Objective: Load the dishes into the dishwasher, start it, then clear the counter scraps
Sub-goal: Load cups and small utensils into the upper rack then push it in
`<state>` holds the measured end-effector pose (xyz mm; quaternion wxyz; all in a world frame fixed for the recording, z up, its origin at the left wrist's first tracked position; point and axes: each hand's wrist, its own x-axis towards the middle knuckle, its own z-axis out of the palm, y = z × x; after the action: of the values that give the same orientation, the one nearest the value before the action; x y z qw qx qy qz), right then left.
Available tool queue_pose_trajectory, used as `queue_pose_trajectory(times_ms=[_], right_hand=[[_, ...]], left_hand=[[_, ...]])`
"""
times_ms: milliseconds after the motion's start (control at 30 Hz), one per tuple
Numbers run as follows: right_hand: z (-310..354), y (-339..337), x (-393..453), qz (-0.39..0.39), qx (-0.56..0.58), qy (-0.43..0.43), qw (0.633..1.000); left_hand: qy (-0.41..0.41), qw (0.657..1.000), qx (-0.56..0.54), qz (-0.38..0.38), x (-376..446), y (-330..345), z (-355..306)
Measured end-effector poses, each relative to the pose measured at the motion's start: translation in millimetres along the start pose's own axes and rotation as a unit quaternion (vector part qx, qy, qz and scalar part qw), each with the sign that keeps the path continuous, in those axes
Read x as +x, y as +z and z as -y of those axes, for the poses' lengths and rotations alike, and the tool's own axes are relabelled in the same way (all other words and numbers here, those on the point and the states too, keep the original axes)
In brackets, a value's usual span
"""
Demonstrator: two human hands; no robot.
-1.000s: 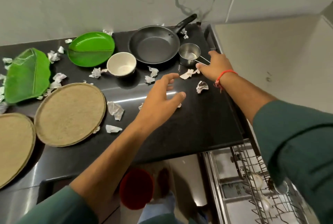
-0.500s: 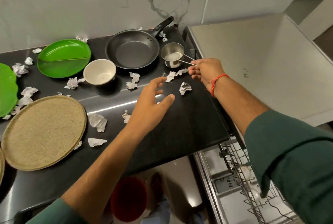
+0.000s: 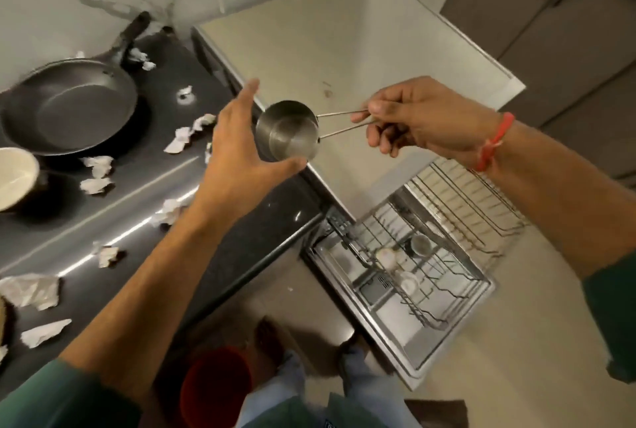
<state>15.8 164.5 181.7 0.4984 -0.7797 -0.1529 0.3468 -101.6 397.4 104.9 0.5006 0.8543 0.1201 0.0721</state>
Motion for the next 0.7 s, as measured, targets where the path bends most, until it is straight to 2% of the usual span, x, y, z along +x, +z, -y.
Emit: queue_pose_trajectory(times_ms=[100, 367, 533, 700], right_hand=[[-34.6, -53.0, -36.9, -0.008, 0.018, 0.015, 1.000], [-134.9, -144.8, -108.5, -0.053, 0.111, 0.051, 0.991], [-218.1, -169.4, -135.9, -0.076, 0.113, 0.091, 0.986], [-281.0, -170.5, -160.8, -0.073, 0.117, 0.114, 0.984]], left_hand=[[0.055, 0.994, 0.045, 0.088, -0.7, 51.8, -36.1], [0.057, 0.985, 0.017, 0.160, -12.3, 161.3, -97.7], [-0.009, 0.975, -0.011, 0.222, -23.0, 227.2, -114.8], [-0.144, 0.945, -0.017, 0.294, -34.1, 290.7, -104.8]])
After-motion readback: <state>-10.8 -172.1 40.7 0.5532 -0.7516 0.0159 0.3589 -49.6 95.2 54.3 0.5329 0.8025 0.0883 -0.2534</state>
